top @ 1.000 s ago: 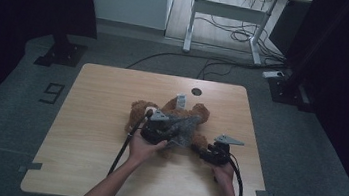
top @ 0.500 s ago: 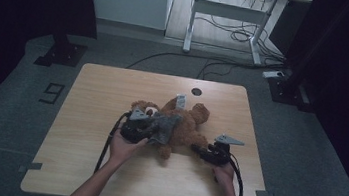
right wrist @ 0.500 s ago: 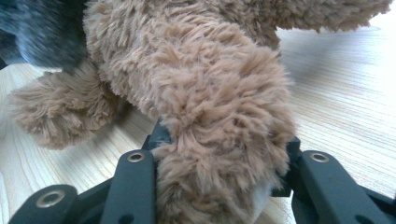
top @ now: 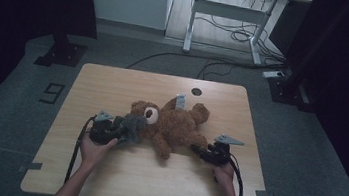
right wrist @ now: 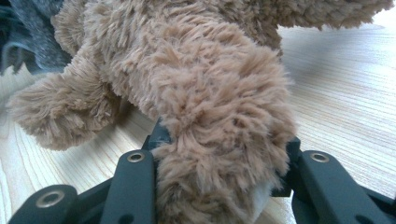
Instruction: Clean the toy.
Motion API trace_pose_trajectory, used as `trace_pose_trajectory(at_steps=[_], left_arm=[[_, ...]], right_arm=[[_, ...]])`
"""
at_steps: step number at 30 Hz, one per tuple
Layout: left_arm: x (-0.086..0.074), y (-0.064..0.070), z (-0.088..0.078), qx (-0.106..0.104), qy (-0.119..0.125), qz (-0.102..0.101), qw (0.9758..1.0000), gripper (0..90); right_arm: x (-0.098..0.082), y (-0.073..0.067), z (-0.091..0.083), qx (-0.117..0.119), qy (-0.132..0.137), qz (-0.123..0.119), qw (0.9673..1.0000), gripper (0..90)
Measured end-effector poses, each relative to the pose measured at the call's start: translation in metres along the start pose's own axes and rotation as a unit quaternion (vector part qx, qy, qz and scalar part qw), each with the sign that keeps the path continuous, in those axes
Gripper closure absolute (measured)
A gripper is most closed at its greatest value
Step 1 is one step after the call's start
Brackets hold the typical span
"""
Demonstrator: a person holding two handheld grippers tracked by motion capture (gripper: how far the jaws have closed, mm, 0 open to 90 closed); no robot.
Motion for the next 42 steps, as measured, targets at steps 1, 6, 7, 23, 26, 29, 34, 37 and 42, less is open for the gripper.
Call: trace_pose_trajectory(at_steps=[1, 6, 7, 23, 26, 29, 34, 37, 42], left_arm=[[0.000, -0.001, 0.000, -0.002, 0.000, -0.007, 1.0000, 75.0], [0.013, 0.014, -0.013, -0.016, 0.030, 0.013, 0.9993, 75.0], [0.018, 0.019, -0.016, -0.020, 0.035, 0.018, 0.9990, 75.0], [0.087, 0.094, 0.026, -0.021, 0.009, 0.079, 0.9966, 75.0], [0.080, 0.083, 0.033, -0.025, 0.007, 0.062, 0.9977, 75.2], [0.075, 0.076, 0.031, -0.042, 0.004, 0.042, 0.9982, 75.4], [0.065, 0.075, 0.028, -0.047, -0.003, 0.048, 0.9977, 75.7], [0.059, 0.074, 0.026, -0.053, -0.001, 0.046, 0.9975, 75.8], [0.050, 0.071, 0.023, -0.062, 0.008, 0.035, 0.9974, 76.4]], right_arm=[[0.000, 0.000, 0.000, 0.000, 0.000, 0.000, 1.0000, 57.0], [0.000, 0.001, 0.000, -0.003, 0.002, 0.003, 1.0000, 56.7], [0.000, 0.001, 0.000, -0.004, 0.003, 0.004, 1.0000, 56.6], [0.000, 0.000, -0.001, -0.005, 0.001, 0.000, 1.0000, 56.7], [0.000, 0.000, -0.001, -0.003, 0.002, -0.001, 1.0000, 56.6], [0.000, 0.000, -0.001, -0.003, 0.002, -0.006, 1.0000, 56.1], [0.001, -0.002, -0.001, -0.010, -0.003, -0.016, 0.9998, 49.8], [0.003, -0.002, -0.004, -0.018, -0.002, -0.024, 0.9995, 41.1], [0.011, 0.000, -0.017, -0.016, 0.024, -0.022, 0.9993, 34.3]])
Point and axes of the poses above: each handheld gripper's, and its own axes: z roughly forward along the jaws, x roughly out of its top, y roughly to its right, the point moved 7 cm from there along z, roughly forward along the jaws, and after that the axes turned 15 degrees about -z, right-handed, at the moved point
